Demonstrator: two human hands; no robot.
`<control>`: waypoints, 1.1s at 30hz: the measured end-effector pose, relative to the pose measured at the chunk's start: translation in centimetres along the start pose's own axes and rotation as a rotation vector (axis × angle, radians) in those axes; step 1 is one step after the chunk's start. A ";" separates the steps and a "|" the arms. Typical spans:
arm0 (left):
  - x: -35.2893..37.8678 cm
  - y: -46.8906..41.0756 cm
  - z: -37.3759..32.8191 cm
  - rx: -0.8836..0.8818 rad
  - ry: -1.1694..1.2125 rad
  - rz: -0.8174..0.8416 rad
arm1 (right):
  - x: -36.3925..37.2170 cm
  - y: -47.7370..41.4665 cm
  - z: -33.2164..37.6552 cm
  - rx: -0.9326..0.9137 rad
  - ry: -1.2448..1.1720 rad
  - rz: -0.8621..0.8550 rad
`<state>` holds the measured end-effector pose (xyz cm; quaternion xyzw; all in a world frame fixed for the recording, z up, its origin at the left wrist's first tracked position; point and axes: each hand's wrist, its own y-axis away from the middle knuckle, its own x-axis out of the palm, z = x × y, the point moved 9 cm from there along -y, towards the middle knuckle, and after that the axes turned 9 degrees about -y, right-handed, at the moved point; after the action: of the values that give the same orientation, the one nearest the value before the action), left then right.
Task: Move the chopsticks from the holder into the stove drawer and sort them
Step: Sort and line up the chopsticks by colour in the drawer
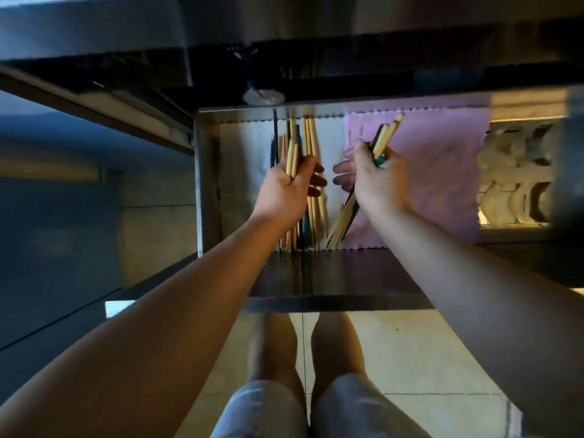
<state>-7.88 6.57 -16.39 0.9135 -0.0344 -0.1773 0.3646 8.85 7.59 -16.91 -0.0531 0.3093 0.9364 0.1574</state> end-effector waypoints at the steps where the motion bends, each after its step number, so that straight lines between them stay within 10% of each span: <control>1: 0.0 -1.0 0.4 -0.014 0.007 -0.008 | 0.5 -0.7 -0.5 0.019 0.021 0.007; 13: 0.4 -7.1 4.8 -0.032 -0.432 0.022 | 4.2 -6.3 -7.1 0.179 0.418 0.164; 33: -1.3 -5.8 9.6 -0.115 -0.734 -0.066 | 3.8 -3.1 -6.4 -0.171 0.689 0.348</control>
<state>-12.80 4.75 -26.36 0.7678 -0.1235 -0.5062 0.3727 6.25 7.10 -24.58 -0.3239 0.2694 0.8987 -0.1218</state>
